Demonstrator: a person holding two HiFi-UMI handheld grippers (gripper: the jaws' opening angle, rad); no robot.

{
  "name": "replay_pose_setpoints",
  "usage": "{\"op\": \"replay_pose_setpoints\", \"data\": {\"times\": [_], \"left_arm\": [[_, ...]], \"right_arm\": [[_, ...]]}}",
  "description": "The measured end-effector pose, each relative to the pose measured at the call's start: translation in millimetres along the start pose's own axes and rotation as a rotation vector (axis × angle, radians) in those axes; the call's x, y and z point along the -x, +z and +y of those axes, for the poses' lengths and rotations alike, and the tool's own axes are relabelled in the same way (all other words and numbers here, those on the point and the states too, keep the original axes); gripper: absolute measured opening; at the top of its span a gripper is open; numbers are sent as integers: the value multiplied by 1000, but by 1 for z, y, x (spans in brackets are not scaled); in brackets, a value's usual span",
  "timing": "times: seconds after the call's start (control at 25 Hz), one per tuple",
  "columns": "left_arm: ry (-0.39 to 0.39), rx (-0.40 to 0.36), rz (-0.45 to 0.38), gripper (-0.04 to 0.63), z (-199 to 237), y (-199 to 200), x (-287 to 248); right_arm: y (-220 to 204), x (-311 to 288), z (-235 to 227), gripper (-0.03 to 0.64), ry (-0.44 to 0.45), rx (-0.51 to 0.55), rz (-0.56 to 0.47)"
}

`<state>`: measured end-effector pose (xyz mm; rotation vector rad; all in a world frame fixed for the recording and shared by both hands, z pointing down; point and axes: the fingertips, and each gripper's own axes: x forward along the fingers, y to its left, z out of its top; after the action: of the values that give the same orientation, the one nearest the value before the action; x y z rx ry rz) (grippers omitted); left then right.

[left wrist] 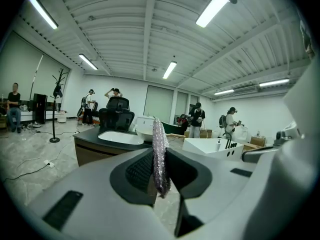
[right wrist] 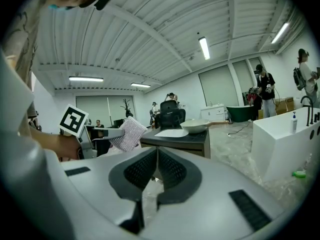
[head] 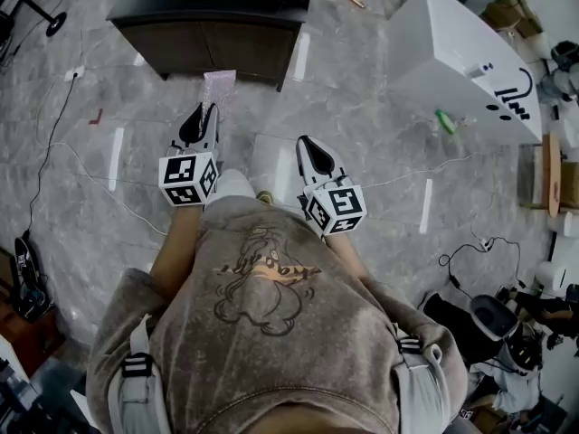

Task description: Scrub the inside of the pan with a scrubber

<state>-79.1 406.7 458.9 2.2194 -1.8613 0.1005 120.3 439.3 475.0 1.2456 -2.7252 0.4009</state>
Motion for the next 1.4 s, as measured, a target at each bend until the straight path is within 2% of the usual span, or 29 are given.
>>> {"op": "replay_pose_setpoints", "data": {"times": [0.28, 0.68, 0.92, 1.4], "left_arm": [[1, 23, 9, 84, 8, 1, -28], [-20, 56, 19, 84, 46, 20, -114], [-53, 68, 36, 84, 75, 40, -174], [-150, 61, 49, 84, 120, 73, -265]], "right_arm": [[4, -28, -20, 23, 12, 0, 9], [22, -110, -57, 23, 24, -4, 25], [51, -173, -73, 24, 48, 6, 15], [91, -269, -95, 23, 16, -3, -16]]}}
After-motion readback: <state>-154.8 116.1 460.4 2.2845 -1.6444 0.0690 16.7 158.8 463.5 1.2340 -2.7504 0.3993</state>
